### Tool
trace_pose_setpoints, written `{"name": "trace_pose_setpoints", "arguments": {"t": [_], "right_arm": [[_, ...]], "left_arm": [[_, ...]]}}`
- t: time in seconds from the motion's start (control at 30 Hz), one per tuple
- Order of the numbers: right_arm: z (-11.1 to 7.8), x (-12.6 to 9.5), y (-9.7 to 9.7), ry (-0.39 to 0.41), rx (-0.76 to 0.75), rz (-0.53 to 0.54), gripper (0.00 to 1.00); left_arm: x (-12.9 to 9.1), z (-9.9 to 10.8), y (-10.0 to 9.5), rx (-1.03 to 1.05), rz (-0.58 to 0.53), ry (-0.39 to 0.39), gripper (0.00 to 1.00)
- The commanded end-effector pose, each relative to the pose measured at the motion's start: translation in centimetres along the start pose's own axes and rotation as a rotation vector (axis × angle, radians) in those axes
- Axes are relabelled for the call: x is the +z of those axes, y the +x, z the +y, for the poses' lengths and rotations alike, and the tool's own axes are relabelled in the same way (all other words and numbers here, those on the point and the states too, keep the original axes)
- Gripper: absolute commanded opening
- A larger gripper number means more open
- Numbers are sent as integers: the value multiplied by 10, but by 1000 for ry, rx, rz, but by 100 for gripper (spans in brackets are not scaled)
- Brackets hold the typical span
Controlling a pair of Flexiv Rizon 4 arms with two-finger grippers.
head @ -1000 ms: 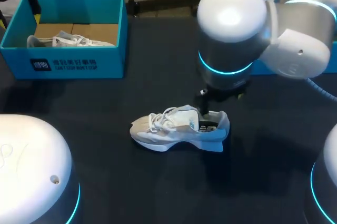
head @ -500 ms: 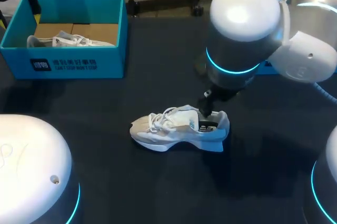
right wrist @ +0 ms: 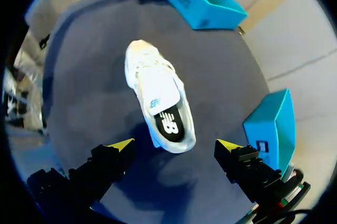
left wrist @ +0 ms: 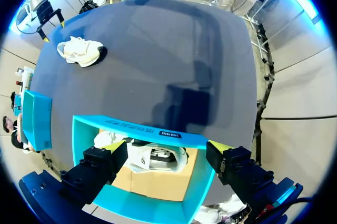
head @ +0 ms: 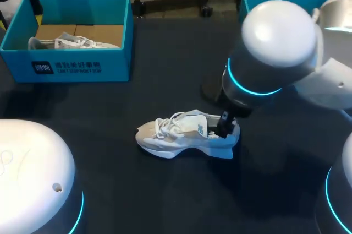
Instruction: Take the shoe out of the shoebox, open the shoe tongue, remove and reinsert the insole, then place the shoe into the shoebox
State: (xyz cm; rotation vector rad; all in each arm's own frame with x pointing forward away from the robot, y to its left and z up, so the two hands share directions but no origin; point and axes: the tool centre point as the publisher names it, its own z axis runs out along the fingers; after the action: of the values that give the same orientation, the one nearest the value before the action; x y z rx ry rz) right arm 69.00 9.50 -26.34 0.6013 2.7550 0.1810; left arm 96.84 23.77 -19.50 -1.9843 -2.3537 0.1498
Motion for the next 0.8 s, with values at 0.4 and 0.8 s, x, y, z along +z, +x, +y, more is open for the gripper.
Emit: {"name": "trace_pose_setpoints", "arguments": {"t": [0.4, 0.8], "right_arm": [[-13, -4, -6, -111, -566, 77, 100], [-46, -6, -20, -336, -423, 206, 100]], "left_arm": [[0, -1, 1, 0, 2, -4, 100], [0, -1, 1, 0, 2, -4, 100]]}}
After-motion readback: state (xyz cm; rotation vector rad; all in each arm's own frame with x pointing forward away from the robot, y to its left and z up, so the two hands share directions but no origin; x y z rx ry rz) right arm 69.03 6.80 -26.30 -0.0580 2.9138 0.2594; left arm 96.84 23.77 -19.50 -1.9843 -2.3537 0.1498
